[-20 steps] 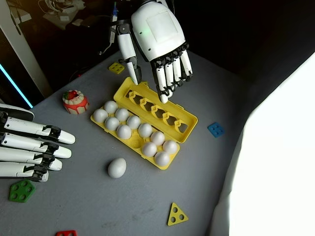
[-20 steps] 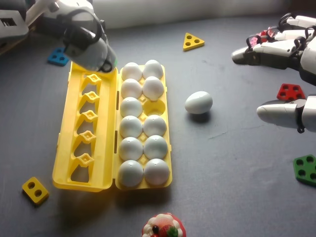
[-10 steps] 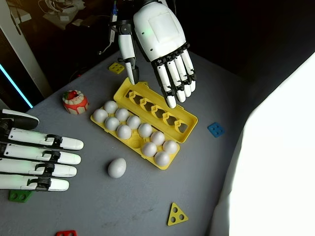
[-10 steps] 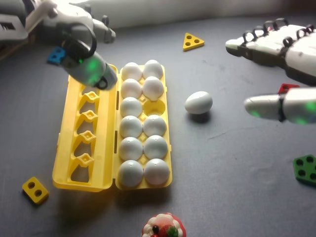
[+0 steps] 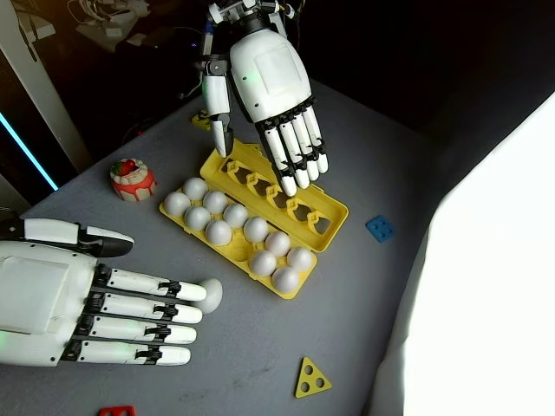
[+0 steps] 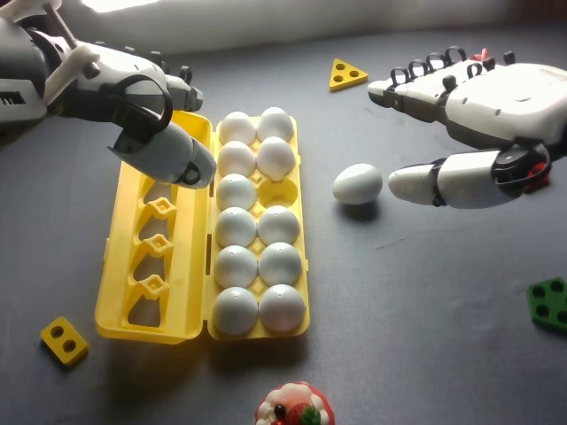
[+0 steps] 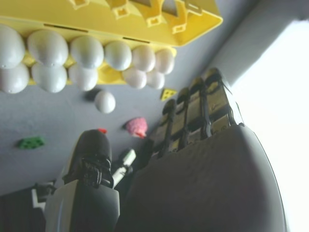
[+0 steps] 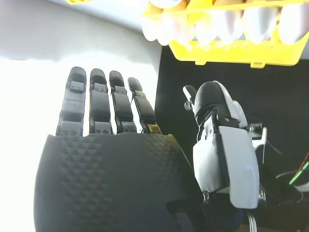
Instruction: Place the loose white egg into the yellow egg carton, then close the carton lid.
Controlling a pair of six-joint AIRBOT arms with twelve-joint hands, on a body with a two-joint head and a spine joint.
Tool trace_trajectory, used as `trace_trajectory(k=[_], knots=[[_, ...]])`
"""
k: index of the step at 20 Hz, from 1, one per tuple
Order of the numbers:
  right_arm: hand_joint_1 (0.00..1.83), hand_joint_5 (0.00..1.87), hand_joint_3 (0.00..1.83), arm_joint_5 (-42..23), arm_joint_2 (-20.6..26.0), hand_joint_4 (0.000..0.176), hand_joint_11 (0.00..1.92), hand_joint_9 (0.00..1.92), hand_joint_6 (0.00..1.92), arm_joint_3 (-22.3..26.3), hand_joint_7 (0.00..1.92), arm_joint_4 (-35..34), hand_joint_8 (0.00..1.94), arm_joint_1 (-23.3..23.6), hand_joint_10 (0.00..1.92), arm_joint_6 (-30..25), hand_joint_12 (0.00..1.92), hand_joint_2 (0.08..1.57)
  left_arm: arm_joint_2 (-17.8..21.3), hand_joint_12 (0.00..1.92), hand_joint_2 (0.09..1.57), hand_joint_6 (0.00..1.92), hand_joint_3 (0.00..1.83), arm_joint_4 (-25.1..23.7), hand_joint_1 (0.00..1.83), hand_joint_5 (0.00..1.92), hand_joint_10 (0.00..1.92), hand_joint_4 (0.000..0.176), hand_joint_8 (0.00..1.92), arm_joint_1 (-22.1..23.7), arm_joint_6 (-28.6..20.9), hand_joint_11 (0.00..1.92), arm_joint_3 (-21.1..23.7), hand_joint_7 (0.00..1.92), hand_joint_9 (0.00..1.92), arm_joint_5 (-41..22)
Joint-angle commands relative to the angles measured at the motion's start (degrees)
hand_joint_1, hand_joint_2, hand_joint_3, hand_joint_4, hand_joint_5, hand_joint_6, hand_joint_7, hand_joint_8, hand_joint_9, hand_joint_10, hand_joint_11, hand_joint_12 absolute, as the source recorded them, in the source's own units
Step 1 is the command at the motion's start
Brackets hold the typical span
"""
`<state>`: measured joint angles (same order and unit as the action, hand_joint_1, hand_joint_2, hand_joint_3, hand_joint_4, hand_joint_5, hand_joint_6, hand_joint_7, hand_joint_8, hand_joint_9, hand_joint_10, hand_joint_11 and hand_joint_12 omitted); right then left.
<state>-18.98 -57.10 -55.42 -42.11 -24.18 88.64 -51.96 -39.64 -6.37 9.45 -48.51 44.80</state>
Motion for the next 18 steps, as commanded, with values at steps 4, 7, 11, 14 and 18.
trace_trajectory(k=[4,7,11,14,18], knots=[[0.3,0.01,0.0,-8.58,-3.1,0.0,0.01,0.02,0.0,-2.76,0.07,-6.46,0.02,0.12,0.01,8.0,0.0,1.21,0.24,0.04,1.35,0.0,0.0,-2.63,0.23,0.0,0.0,0.0,0.0,0.48,0.91,0.03,0.62,0.0,0.0,-2.1],[0.51,0.0,0.0,-10.2,-6.08,0.0,0.01,0.01,0.0,-5.24,0.03,-7.88,0.01,-0.06,0.0,9.76,0.0,1.16,0.24,0.03,1.34,0.0,0.0,-2.64,0.27,0.0,0.0,0.0,0.0,0.47,0.91,0.0,0.71,0.0,0.0,-2.07],[0.75,0.0,0.0,-9.83,-8.54,0.0,0.01,0.0,0.0,-7.09,0.0,-11.52,0.0,-0.09,0.0,12.15,0.01,1.12,0.26,0.01,1.34,0.0,0.0,-2.6,0.29,0.0,0.0,0.0,0.0,0.47,0.53,0.02,0.7,0.0,0.0,-2.07],[0.97,0.0,0.0,-8.83,-10.22,0.006,0.0,0.0,0.0,-8.29,0.0,-13.98,0.0,-0.31,0.0,13.95,0.0,1.1,0.3,0.01,1.34,0.0,0.0,-1.83,0.27,0.0,0.0,0.0,0.0,0.26,0.52,0.01,0.51,0.0,0.0,-1.99],[1.21,0.0,0.0,-7.05,-11.42,0.021,0.0,0.0,0.0,-9.16,0.0,-15.64,0.0,-0.46,0.0,13.96,0.0,1.11,0.3,0.01,1.35,0.0,0.0,-1.3,0.26,0.0,0.0,0.0,0.0,0.2,0.5,0.01,-0.01,0.0,0.0,-1.8]])
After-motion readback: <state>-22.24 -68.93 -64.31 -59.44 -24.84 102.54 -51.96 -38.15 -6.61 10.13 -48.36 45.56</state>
